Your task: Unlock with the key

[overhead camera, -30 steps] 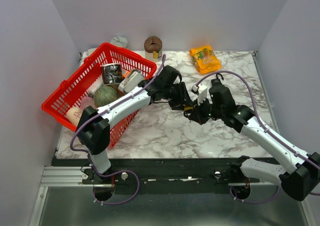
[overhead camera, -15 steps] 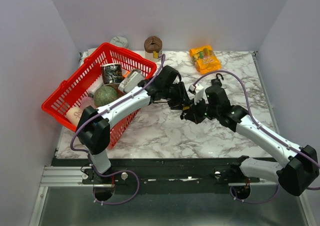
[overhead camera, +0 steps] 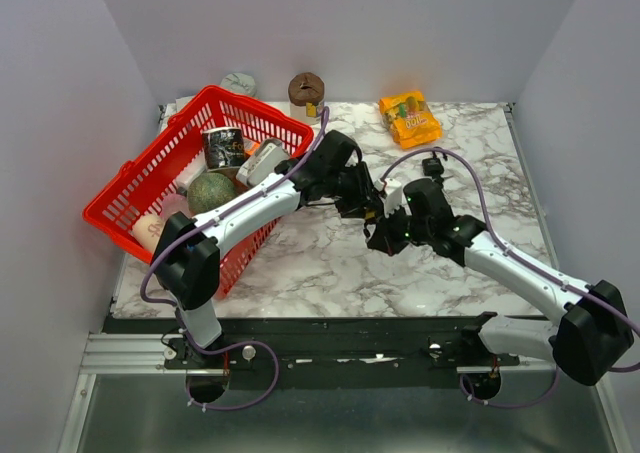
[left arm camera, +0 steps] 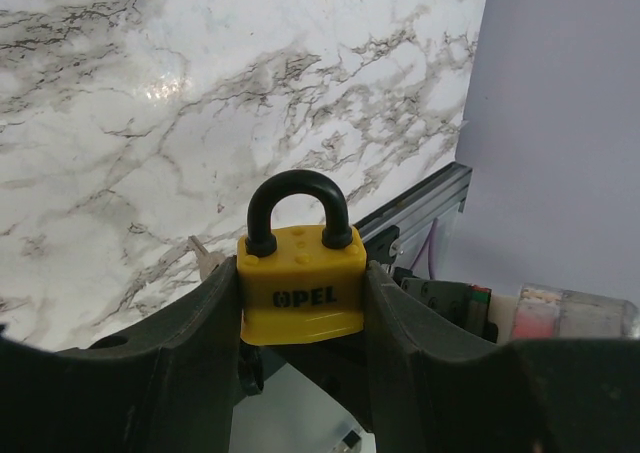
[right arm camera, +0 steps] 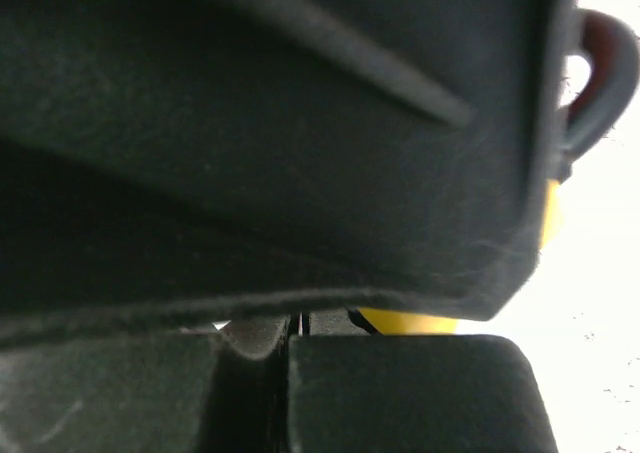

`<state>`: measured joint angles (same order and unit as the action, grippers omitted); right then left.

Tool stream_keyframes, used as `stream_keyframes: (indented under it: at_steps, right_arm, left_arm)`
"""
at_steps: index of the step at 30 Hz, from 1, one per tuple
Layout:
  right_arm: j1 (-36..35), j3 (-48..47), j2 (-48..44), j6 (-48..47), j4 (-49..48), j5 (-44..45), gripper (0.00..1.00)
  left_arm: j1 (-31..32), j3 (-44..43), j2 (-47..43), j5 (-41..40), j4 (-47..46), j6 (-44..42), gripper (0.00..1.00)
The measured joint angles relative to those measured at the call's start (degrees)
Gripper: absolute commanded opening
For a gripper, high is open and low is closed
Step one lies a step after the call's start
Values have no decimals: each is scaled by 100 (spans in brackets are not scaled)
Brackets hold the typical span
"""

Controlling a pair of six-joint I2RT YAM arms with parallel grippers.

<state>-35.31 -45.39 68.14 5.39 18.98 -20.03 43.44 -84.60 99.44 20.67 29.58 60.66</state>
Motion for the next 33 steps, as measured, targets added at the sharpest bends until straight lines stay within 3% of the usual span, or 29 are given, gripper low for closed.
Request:
stream_keyframes:
  at_steps: [10, 20, 33]
  right_arm:
    - [0, 4, -304, 205, 157, 17, 1]
    - [0, 2, -1051, 232, 1088, 238, 1]
    - [0, -382, -1110, 470, 1816, 282, 1]
  left_arm:
    - [17, 0, -2, 105, -96, 44, 0]
    - [24, 0, -11, 146, -118, 92, 0]
    - [17, 9, -109, 83, -122, 140, 0]
